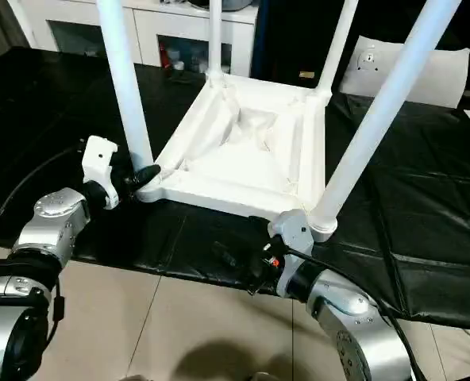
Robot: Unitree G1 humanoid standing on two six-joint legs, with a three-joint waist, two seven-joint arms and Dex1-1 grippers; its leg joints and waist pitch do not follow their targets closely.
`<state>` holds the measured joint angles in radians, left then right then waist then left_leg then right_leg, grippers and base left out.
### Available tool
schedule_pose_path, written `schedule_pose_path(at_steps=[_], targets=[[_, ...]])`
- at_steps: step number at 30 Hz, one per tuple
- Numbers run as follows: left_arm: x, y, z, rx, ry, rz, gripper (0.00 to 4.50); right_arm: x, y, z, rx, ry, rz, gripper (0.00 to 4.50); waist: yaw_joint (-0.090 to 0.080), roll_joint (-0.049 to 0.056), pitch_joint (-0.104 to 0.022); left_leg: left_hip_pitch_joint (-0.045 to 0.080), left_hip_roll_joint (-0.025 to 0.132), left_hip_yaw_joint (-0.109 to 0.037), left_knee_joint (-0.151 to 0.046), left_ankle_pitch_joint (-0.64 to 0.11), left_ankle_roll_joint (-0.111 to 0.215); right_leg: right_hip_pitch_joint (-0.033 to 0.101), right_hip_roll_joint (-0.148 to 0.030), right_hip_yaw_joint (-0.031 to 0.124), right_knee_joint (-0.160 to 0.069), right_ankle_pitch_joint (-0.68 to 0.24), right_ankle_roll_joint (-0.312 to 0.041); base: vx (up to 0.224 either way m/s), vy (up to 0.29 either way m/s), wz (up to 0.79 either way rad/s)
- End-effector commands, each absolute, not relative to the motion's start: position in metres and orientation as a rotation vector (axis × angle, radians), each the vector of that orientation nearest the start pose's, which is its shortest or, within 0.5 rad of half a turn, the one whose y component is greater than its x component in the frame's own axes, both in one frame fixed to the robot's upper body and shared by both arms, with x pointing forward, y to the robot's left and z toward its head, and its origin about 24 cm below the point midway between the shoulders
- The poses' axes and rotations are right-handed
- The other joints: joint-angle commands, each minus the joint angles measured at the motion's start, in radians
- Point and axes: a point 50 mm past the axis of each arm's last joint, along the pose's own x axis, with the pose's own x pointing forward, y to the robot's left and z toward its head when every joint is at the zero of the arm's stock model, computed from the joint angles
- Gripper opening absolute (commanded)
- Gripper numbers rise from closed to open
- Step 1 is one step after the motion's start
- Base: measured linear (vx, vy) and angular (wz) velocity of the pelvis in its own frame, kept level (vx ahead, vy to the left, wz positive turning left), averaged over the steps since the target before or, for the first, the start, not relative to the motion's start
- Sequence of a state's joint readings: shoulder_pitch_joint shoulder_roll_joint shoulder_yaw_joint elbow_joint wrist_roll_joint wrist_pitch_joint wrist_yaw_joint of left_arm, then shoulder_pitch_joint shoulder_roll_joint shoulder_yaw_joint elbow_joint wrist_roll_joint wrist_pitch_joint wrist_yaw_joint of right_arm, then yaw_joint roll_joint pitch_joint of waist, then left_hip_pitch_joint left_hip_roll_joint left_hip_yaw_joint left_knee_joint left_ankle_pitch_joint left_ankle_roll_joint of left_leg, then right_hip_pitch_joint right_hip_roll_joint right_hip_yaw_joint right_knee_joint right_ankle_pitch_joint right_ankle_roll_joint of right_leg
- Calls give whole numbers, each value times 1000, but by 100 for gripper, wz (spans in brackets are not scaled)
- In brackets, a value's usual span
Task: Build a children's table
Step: Flip table
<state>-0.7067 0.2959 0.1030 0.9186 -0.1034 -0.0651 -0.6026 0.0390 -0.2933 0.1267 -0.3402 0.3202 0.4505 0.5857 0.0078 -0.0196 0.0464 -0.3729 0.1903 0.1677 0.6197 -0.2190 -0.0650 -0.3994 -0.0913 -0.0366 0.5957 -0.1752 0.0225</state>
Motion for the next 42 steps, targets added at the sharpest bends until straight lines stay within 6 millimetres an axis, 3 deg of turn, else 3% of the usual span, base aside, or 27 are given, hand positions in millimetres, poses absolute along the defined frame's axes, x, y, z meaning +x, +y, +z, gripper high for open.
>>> schedule_pose_path(at_steps=[1,5,6,9,16,17,18,23,24,25,29,32,35,37,42], targets=[[368,186,72,36,141,-485,216,225,-129,69,58,197,799,450,2,18,-57,14,32,-7,-98,-215,2,43,-39,31,-55,-96,-254,0,0,0],[368,181,70,-58,138,-467,208,225,-128,69,60,195,797,450,5,18,-57,14,33,-7,-97,-214,2,43,-40,31,-55,-97,-257,0,0,0],[366,176,68,-106,140,-469,206,225,-127,69,64,193,790,450,6,20,-57,14,33,-7,-98,-215,2,43,-39,31,-55,-94,-257,0,0,0],[357,158,61,-277,149,-472,206,227,-126,69,102,180,753,450,8,15,-56,10,36,-5,-96,-208,6,46,-43,32,-52,-91,-271,0,0,0],[343,139,57,-530,149,-382,206,230,-126,68,166,166,681,450,18,17,-54,5,31,1,-90,-145,45,45,-41,32,-58,-121,-262,0,0,0],[343,139,57,-530,149,-382,206,230,-126,68,166,166,681,450,18,18,-55,4,32,1,-89,-144,44,47,-42,32,-55,-121,-262,0,0,0],[336,131,54,-560,166,-377,206,233,-129,67,195,170,609,450,17,12,-53,3,32,1,-91,-157,45,43,-40,32,-61,-154,-252,0,0,0],[331,126,53,-583,176,-370,206,237,-134,64,228,177,523,450,15,16,-51,5,31,1,-95,-176,31,38,-36,32,-68,-213,-213,0,0,0],[329,122,56,-603,177,-368,206,245,-142,62,294,174,396,450,14,7,-51,3,30,1,-96,-181,30,38,-36,31,-70,-224,-203,0,0,0],[329,122,56,-603,177,-368,206,245,-142,62,294,174,396,450,14,12,-51,4,29,-1,-97,-179,24,35,-37,31,-70,-239,-200,0,0,0],[325,120,59,-620,186,-366,206,260,-153,63,426,128,249,450,12,14,-52,5,27,0,-96,-162,18,35,-34,31,-67,-214,-184,0,0,0],[322,118,60,-636,193,-364,206,274,-156,67,513,84,191,450,10,16,-56,4,25,2,-90,-104,28,39,-32,29,-58,-125,-197,0,0,0],[319,115,61,-645,200,-373,206,282,-156,68,538,70,167,450,6,12,-58,3,23,4,-87,-78,40,41,-31,28,-55,-89,-212,0,0,0],[317,110,61,-649,210,-390,206,290,-154,69,582,57,150,450,4,14,-60,1,23,5,-85,-50,56,44,-33,28,-49,-55,-225,0,0,0],[313,101,60,-648,237,-425,206,310,-143,79,715,-1,180,450,-6,15,-59,2,23,6,-85,-77,64,44,-32,27,-55,-96,-230,0,0,0]])
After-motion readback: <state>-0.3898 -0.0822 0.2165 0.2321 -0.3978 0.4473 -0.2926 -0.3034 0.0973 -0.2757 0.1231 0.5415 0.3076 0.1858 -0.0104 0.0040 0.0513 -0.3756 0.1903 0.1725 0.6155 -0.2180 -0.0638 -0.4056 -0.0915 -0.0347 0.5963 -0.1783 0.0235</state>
